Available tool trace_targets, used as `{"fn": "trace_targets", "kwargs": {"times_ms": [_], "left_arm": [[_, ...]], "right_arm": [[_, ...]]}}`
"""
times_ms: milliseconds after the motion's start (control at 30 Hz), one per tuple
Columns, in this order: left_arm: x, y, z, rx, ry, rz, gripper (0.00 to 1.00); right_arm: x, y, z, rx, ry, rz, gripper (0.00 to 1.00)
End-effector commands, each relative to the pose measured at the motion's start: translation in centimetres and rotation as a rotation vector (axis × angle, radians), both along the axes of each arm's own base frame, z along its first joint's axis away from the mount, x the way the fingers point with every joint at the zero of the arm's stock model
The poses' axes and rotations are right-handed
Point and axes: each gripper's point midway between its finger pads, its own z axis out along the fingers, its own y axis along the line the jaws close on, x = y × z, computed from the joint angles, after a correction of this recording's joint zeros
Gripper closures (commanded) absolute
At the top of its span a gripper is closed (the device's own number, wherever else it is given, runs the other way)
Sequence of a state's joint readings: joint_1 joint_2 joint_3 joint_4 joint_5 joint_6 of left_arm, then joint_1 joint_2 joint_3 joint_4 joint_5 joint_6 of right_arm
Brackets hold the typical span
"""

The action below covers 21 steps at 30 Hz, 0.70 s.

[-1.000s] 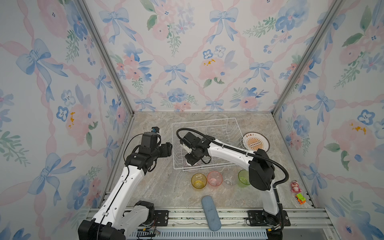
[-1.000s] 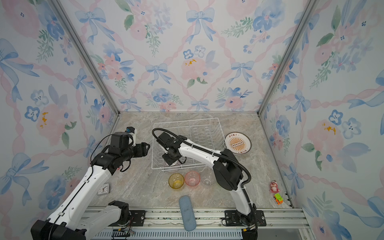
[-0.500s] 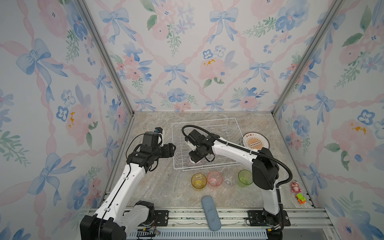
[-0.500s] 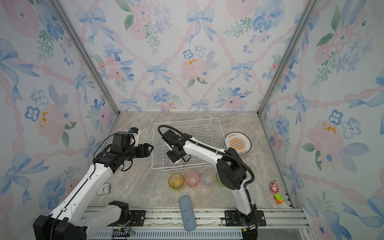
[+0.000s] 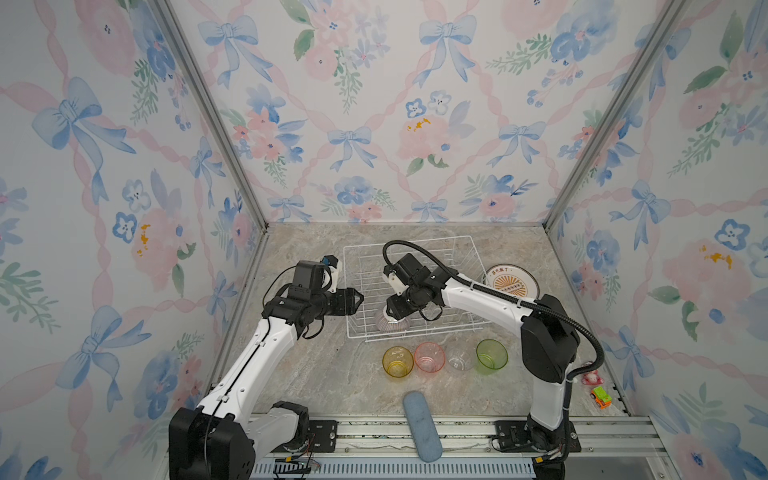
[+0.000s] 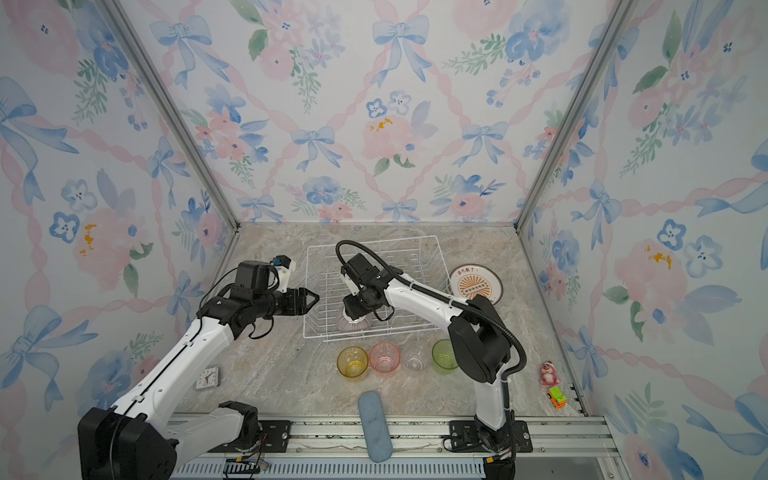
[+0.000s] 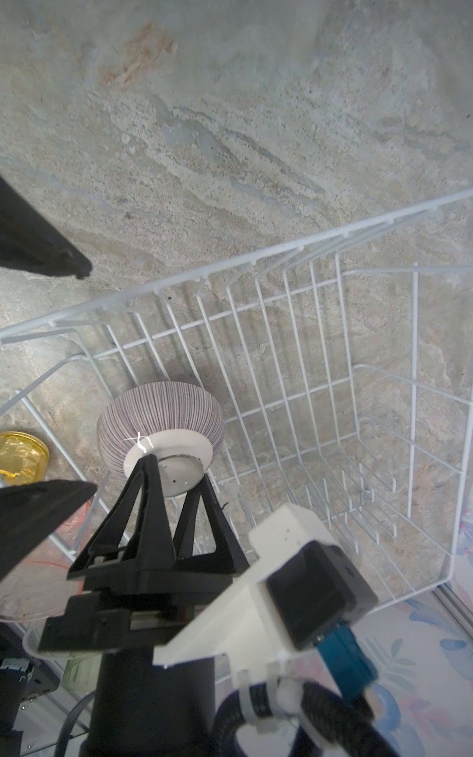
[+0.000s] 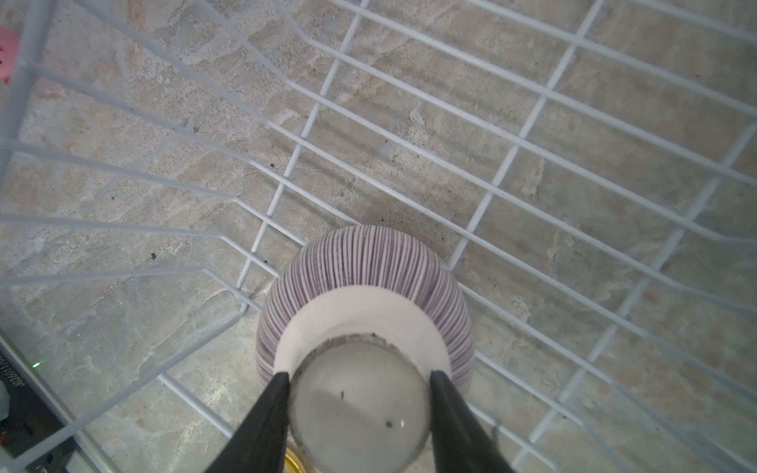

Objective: Unload the mixed dishes from the dish rack
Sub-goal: 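Lower the right gripper and close it on the purple-striped bowl's foot, then lift the striped bowl with the right gripper while the left gripper reaches toward it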

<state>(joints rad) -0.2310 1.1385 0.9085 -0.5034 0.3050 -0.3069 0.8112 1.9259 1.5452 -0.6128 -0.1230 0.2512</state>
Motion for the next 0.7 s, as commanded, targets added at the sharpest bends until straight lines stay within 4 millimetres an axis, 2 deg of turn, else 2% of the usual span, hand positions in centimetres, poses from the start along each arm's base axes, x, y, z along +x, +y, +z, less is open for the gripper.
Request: {"fn": "trace_targets", "kwargs": {"times_ms": [0,333,667], "left_arm": [[0.4,-1.1,0.8,-0.041,-0.025,-0.042,0.27],[0.3,-2.9,0.8,-0.127,-0.036,-0.121,0.29],[0.1,-4.8,-1.0,-0.216,-0.002,-0.199,0.32]], "right_arm": [[0.3,0.9,2.3,0.134,-0.001,-0.021,0.78],[1.1,0.6,4.1,0.266,-0.007,-0.067,0.78],[1.9,0.1,4.7,0.349,0.001,-0.116,0.78]]}}
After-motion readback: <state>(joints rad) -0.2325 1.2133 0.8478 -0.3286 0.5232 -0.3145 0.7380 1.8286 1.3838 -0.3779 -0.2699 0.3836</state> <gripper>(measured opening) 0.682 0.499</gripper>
